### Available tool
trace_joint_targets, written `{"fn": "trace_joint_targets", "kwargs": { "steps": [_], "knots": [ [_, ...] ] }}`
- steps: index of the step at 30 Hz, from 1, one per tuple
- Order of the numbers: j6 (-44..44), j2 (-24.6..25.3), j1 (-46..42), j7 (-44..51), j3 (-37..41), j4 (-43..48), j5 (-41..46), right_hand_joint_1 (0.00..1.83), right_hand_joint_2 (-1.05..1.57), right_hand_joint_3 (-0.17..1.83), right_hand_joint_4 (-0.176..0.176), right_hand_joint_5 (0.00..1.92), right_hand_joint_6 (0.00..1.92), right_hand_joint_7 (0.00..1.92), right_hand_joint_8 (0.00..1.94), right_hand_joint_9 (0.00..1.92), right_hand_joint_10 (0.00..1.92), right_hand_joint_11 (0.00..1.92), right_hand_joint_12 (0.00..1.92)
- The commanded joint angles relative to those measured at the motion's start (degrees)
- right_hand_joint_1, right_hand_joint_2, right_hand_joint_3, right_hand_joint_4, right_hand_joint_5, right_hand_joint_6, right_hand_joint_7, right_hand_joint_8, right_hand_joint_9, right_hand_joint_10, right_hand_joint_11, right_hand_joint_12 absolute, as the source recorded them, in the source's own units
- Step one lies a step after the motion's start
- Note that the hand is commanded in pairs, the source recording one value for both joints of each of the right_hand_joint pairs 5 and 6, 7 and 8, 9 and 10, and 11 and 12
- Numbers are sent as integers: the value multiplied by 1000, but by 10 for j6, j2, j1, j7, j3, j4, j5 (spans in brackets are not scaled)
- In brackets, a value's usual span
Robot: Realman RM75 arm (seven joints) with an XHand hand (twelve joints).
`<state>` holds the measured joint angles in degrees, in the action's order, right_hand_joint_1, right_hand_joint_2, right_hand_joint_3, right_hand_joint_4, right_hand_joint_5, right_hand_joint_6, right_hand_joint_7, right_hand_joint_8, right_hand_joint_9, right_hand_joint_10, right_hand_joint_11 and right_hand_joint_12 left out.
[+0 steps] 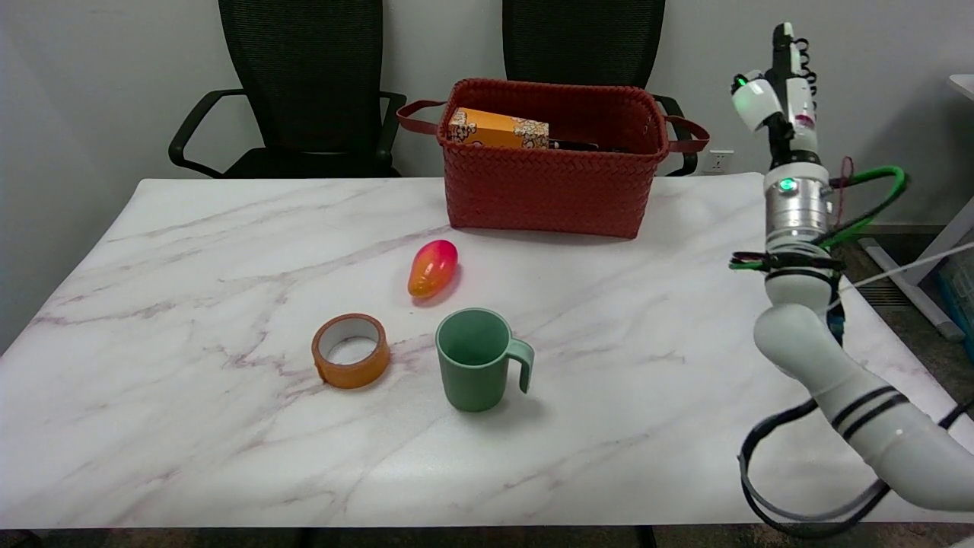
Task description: Place the wooden cylinder into the brown storage basket.
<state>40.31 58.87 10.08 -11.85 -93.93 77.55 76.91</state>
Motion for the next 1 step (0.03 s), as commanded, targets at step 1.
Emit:
{"fn": "trace_joint_targets", "kwargs": {
  "steps": [1],
  "knots": [
    [76,-3,-173,-35,52,157,23,142,1261,1168,0,0,0,25,25,19,19,123,123]
  ]
}}
